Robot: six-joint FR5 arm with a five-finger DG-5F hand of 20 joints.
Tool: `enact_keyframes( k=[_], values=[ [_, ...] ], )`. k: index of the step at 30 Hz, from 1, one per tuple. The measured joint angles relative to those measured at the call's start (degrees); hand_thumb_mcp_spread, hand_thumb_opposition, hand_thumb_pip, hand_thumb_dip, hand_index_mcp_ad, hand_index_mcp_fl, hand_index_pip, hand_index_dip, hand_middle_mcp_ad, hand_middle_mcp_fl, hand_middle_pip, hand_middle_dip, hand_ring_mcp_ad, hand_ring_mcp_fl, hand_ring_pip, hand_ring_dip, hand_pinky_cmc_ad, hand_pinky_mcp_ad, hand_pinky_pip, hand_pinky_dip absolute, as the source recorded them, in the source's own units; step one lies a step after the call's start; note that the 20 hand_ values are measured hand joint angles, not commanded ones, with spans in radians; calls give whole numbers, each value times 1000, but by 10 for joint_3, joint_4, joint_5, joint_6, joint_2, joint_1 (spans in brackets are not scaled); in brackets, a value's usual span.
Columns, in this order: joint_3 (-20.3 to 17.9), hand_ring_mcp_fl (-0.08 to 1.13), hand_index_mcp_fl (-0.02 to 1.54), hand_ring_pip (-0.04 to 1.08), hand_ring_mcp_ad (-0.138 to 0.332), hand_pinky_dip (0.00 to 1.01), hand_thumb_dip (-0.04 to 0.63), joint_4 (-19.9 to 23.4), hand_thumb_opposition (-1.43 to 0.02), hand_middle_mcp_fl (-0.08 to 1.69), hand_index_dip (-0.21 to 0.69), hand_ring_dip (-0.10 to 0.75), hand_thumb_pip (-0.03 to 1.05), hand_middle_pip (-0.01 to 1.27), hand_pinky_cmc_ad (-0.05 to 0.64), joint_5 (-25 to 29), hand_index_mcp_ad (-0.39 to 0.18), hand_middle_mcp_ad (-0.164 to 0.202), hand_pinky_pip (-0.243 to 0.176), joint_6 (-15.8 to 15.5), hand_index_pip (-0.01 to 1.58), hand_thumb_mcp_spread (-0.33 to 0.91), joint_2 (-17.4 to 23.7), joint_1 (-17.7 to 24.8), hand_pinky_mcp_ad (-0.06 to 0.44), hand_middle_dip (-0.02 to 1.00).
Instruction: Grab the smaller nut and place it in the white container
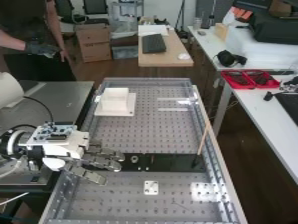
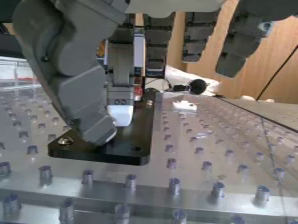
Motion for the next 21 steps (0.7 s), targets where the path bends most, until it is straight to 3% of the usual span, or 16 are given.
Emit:
enact_keyframes(
  k=[21],
  values=[
    [11,-2,377,96,124,180,222,-6,-915,58,202,113,613,138,346,-3,-133,24,21,4,1510,454,-1,0,278,206]
  ],
)
